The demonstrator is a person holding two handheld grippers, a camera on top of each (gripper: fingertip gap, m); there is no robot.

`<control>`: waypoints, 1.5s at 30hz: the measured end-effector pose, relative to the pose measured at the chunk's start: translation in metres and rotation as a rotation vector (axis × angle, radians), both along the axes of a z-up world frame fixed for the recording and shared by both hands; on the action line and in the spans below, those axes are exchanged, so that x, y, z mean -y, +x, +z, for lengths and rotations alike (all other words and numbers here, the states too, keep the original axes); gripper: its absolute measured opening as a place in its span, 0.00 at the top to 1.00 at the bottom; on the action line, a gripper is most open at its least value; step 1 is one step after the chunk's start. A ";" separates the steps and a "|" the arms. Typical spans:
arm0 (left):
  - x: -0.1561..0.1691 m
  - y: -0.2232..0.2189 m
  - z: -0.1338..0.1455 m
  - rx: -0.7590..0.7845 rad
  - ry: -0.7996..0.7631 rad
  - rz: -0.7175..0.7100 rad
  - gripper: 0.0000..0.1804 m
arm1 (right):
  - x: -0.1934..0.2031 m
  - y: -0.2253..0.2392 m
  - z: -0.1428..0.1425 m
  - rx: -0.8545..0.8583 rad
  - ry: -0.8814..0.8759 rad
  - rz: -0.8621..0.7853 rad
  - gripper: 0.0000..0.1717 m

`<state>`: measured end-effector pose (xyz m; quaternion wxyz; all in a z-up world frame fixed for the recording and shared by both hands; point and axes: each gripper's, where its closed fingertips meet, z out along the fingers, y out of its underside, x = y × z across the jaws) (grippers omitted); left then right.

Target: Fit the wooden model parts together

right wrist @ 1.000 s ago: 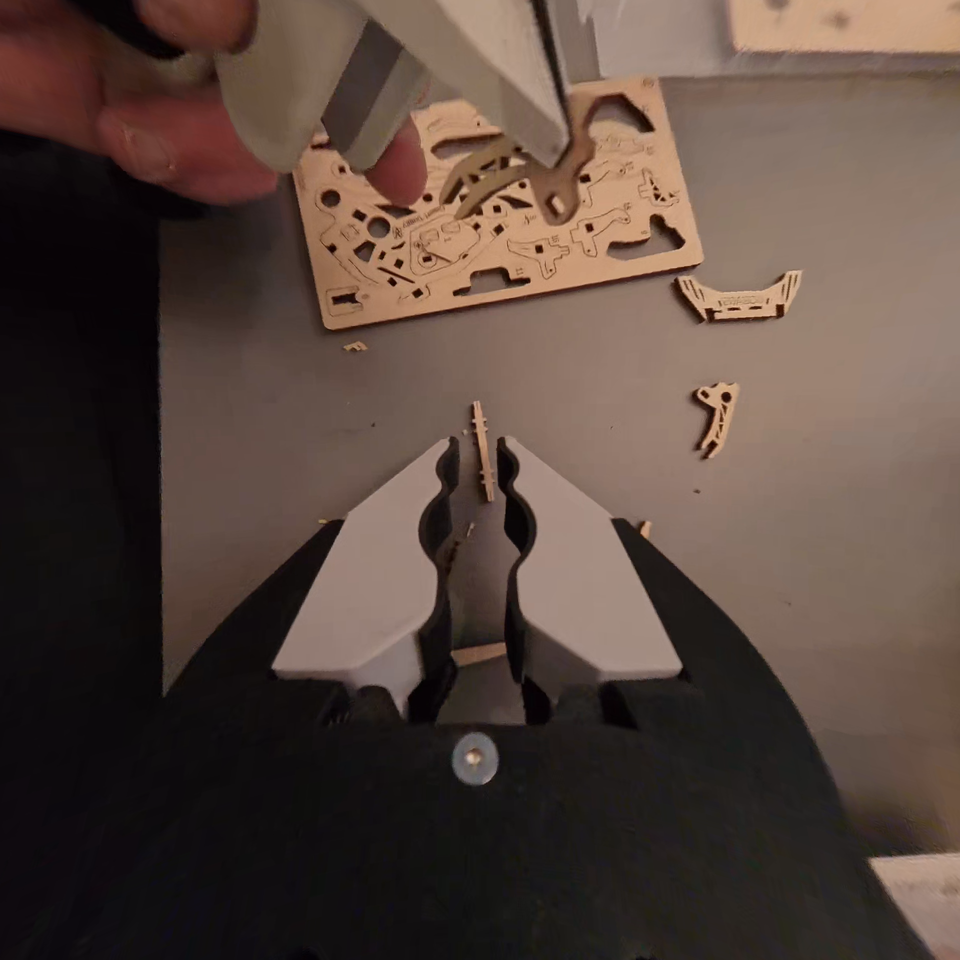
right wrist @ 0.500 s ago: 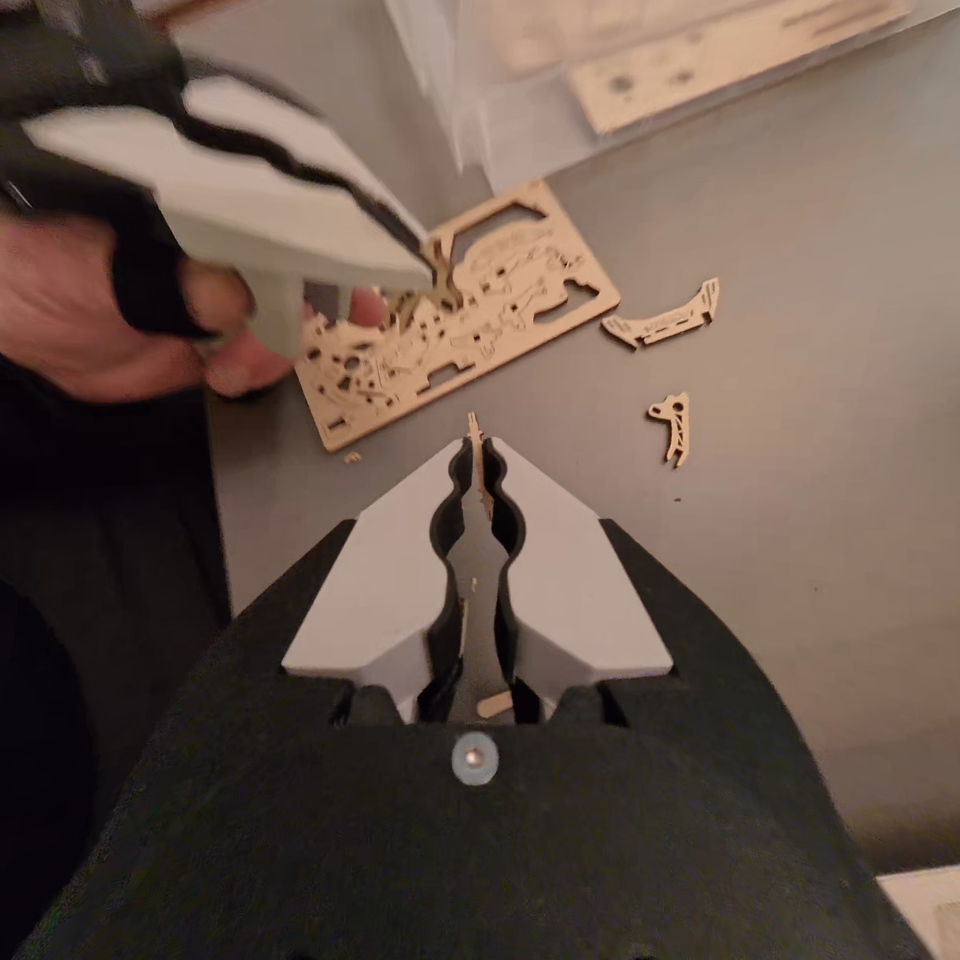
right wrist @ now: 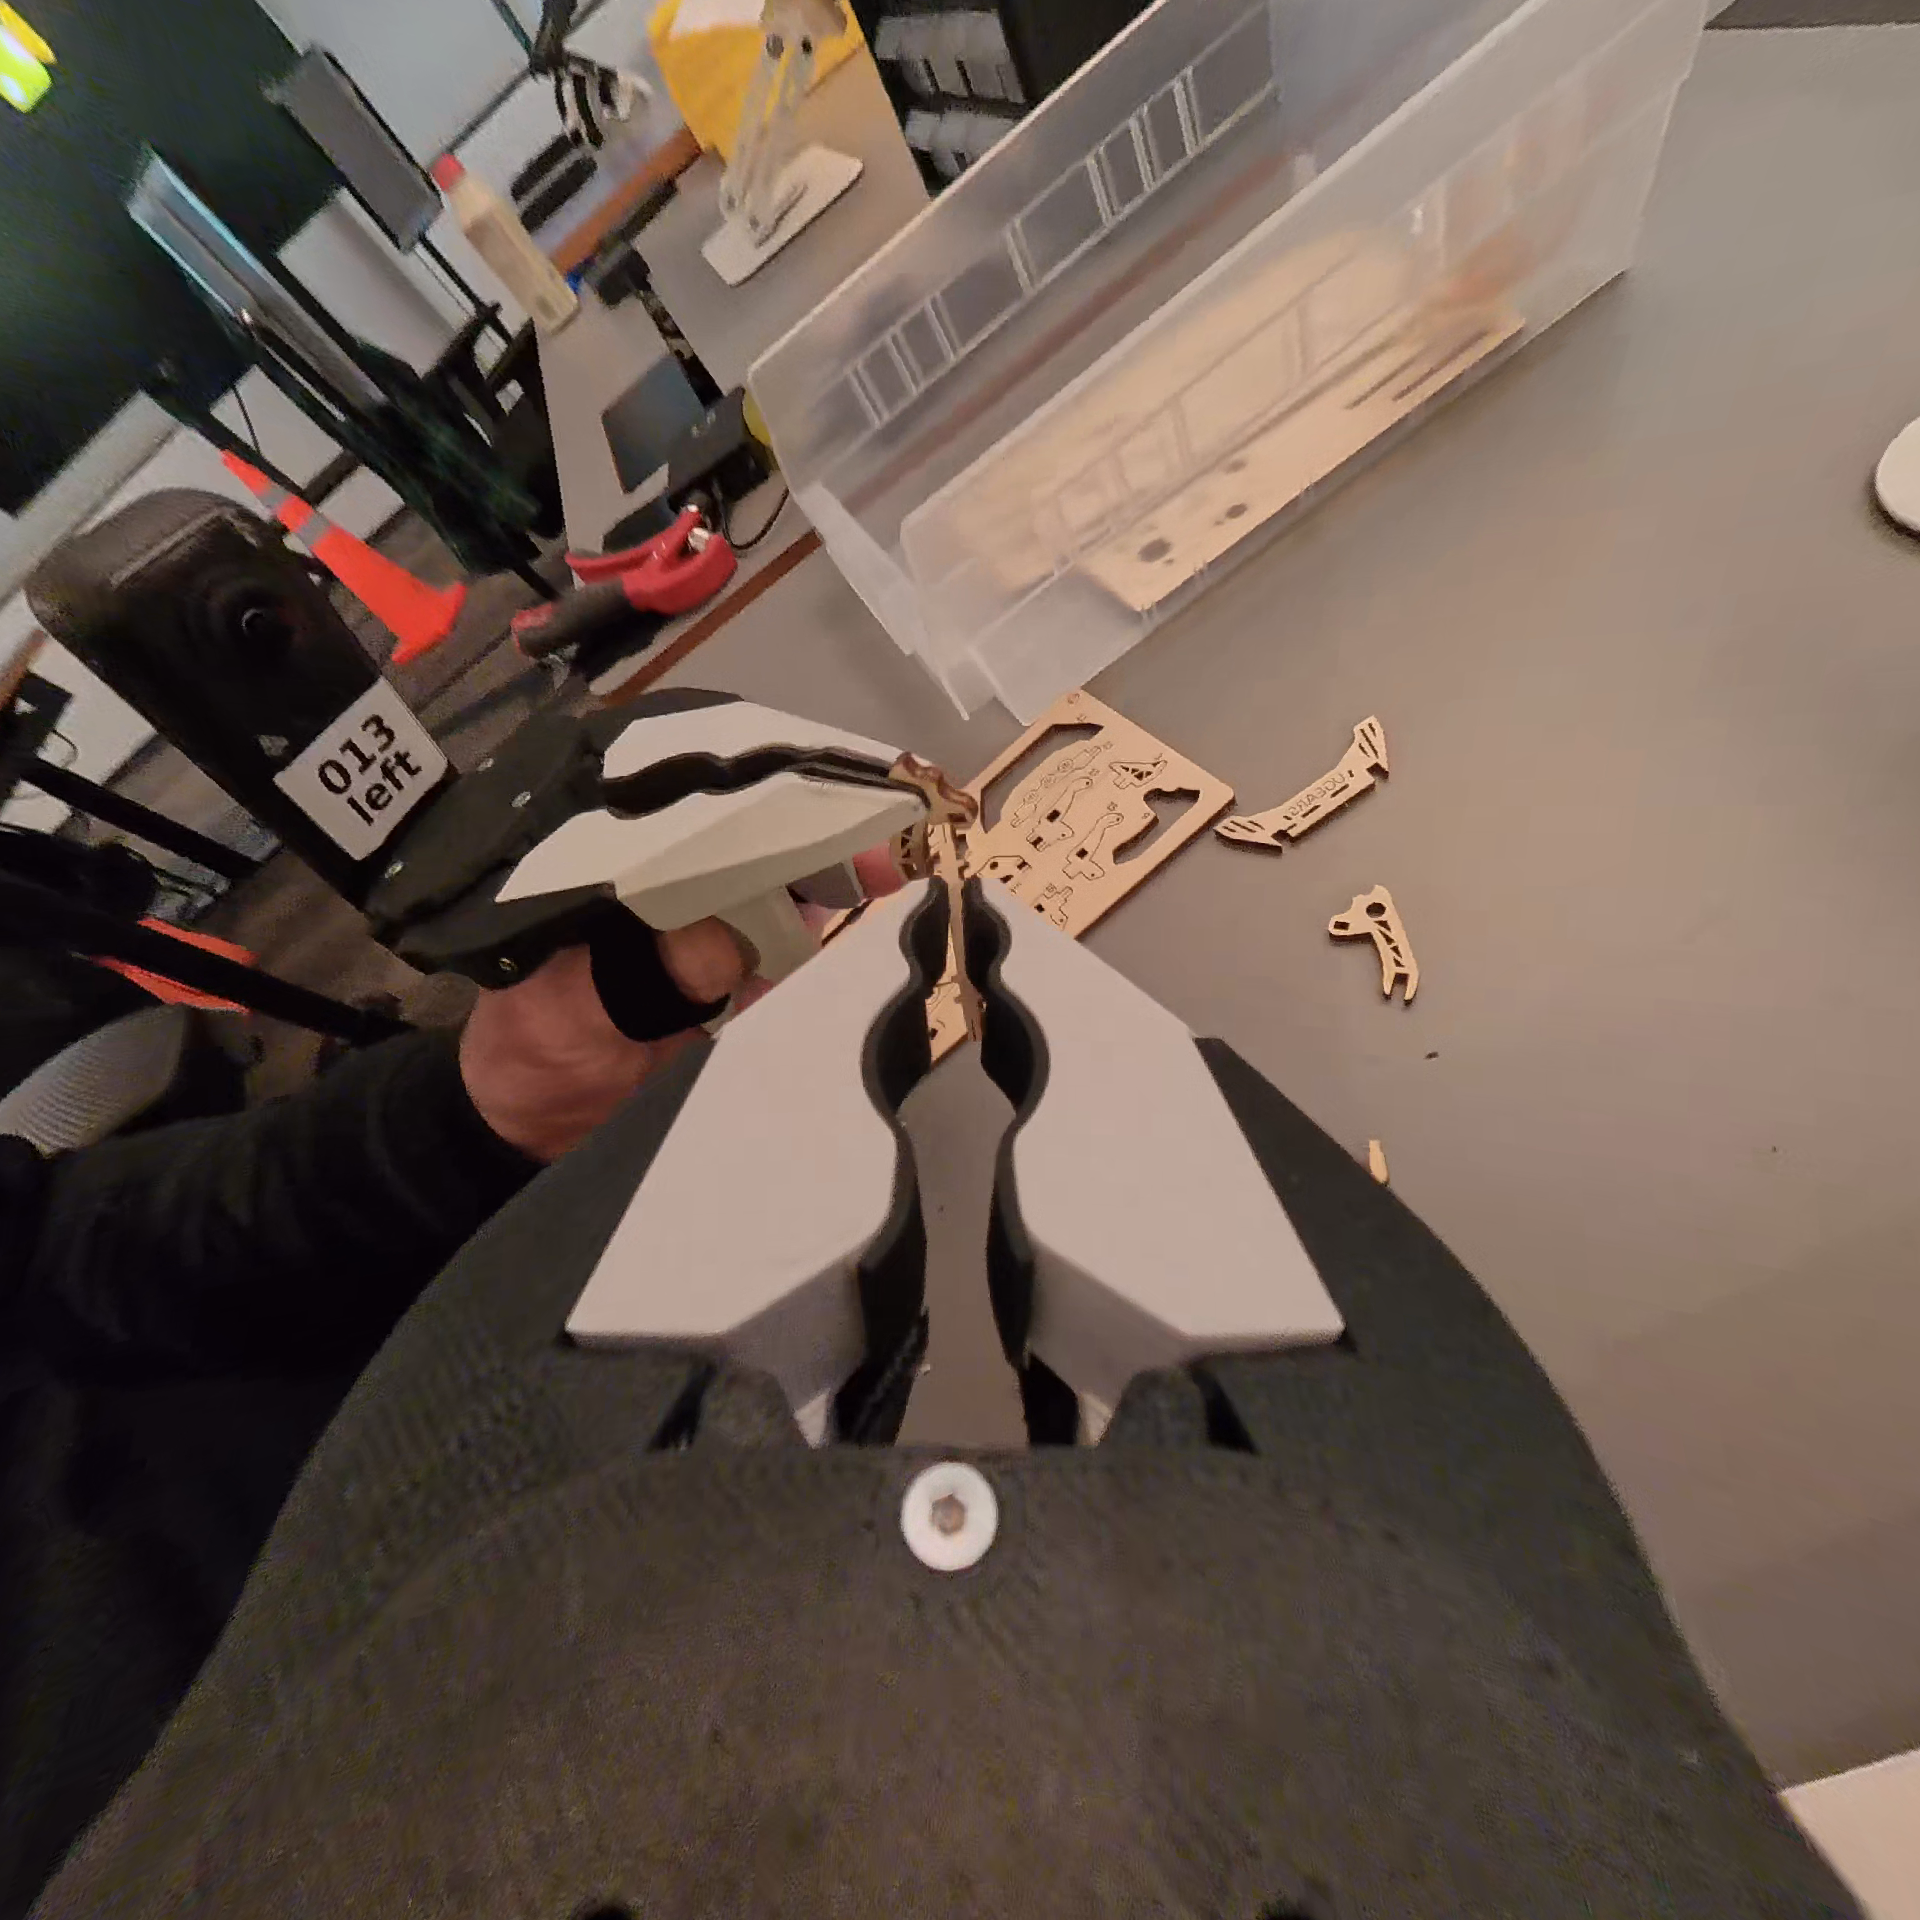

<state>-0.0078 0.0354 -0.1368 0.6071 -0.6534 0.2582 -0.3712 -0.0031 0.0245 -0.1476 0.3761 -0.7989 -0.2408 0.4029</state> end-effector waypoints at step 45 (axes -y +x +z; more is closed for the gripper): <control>-0.024 0.021 -0.006 -0.033 -0.194 0.149 0.99 | -0.025 0.021 0.002 1.044 0.958 -0.076 1.00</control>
